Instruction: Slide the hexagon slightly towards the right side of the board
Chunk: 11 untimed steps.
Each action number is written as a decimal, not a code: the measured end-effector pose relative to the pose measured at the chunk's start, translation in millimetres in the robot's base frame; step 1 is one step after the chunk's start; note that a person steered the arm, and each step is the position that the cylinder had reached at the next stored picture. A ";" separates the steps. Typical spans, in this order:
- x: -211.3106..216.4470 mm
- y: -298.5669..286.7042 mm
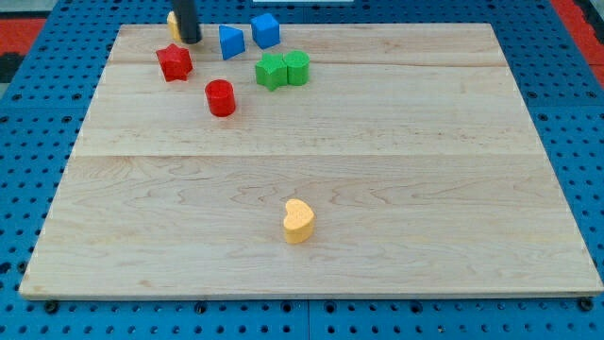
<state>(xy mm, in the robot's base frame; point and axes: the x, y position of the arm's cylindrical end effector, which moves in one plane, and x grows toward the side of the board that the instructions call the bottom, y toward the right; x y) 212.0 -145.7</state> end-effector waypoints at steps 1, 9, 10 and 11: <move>-20.2 4.0; -20.1 -115.1; 2.3 -56.8; 33.2 -67.4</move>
